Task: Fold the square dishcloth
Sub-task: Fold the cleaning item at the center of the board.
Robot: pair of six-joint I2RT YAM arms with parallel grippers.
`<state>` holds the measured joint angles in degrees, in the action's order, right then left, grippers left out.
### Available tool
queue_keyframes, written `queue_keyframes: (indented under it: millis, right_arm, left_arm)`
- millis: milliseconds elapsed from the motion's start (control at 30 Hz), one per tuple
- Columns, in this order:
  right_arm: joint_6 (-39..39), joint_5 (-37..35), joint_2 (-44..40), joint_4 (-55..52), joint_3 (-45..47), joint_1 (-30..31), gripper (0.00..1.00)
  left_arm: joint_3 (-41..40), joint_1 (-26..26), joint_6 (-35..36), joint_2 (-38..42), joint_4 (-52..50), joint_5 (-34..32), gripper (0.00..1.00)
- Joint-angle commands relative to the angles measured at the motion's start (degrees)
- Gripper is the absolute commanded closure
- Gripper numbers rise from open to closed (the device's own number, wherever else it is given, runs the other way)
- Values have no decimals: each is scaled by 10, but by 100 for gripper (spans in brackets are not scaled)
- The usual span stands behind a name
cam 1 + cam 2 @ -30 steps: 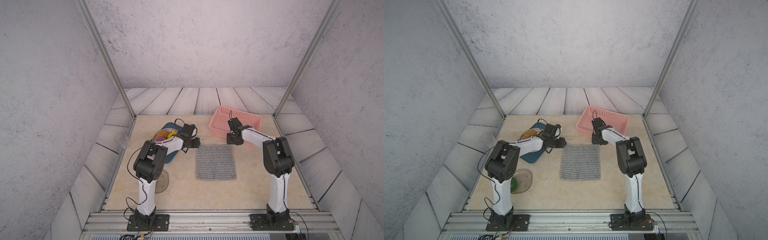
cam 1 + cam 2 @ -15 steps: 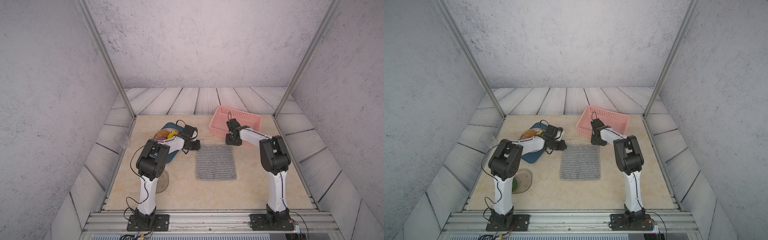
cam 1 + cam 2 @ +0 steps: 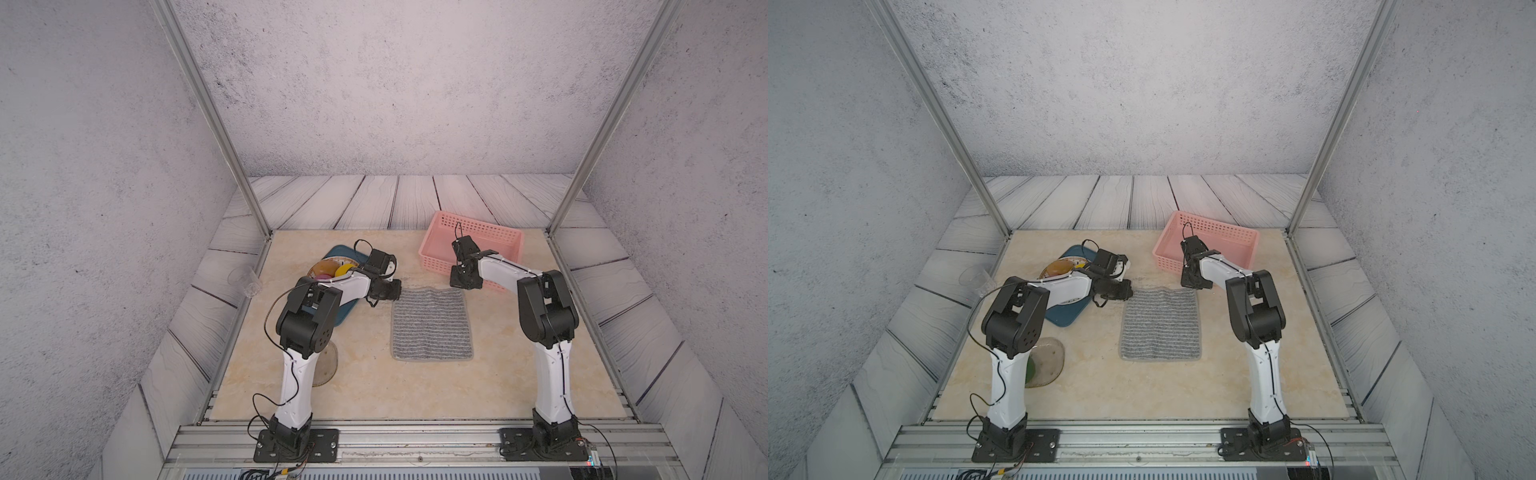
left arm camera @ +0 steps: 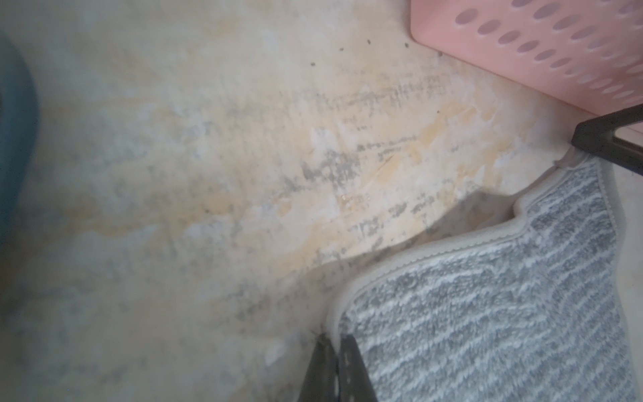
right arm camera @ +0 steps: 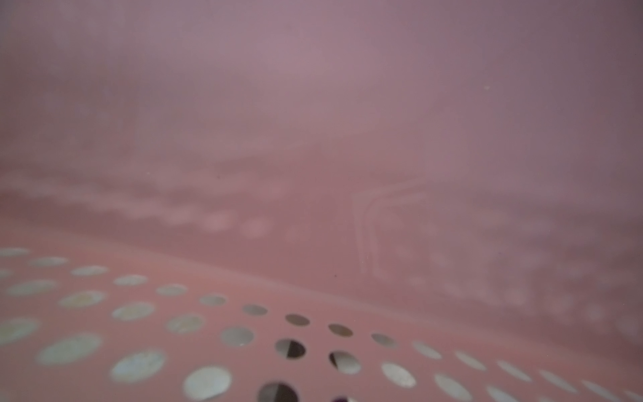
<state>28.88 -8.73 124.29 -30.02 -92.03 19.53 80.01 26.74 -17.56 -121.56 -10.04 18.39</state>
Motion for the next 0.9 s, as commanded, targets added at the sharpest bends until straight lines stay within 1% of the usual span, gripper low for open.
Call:
queue_keyframes:
  millis: [0, 167, 400, 600, 867]
  right_arm:
    - [-6, -9, -27, -10, 10, -2, 100]
    - [-12, -7, -71, 8, 44, -3, 100]
    - [-13, -1, -126, 19, 79, -2, 100]
    - [-15, 15, -157, 24, 102, -2, 100]
    - [-5, 41, -199, 48, 159, -2, 100]
  left_arm:
    - [-4, -4, 7, 25, -5, -3, 100]
    - [-28, -4, 8, 62, 10, -3, 100]
    - [-81, -4, 0, 115, 58, 7, 100]
    - [-120, -4, -3, 151, 87, 8, 100]
    - [-180, -3, -11, 195, 125, 20, 100]
